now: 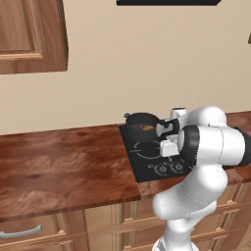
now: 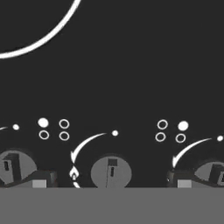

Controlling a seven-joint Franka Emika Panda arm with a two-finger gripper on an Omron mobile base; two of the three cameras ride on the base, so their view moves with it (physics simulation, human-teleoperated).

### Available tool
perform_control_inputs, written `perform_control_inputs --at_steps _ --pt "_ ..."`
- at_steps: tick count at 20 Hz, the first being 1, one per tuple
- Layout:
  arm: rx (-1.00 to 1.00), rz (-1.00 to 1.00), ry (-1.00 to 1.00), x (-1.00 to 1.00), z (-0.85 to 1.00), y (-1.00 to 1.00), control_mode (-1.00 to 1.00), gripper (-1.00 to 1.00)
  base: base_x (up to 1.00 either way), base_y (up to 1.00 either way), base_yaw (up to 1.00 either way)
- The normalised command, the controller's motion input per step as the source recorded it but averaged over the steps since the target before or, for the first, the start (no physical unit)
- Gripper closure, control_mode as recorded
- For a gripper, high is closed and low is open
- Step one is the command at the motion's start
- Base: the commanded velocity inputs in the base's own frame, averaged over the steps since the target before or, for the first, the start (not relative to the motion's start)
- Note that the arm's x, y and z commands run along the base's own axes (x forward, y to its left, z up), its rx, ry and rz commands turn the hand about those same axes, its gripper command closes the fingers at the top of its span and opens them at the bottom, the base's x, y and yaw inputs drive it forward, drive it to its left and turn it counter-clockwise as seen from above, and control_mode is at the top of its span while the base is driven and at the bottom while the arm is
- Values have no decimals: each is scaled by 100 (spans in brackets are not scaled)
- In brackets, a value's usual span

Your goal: Retrieve the frozen meat and place it in the pot on a burner. Then turn the burner on.

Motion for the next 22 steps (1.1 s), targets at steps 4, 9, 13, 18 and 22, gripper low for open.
perform_control_inputs --at_steps 4,9,13,18,22 --pt "0 -1 0 -21 -41 0 -100 -100 0 0 0" --pt "0 0 0 -24 -6 0 -100 -100 0 0 0" --pt "0 0 0 -17 -2 0 -100 -100 0 0 0" --pt "0 0 0 7 0 0 -100 -100 0 0 0" --pt "0 0 0 25 -2 0 -100 -100 0 0 0"
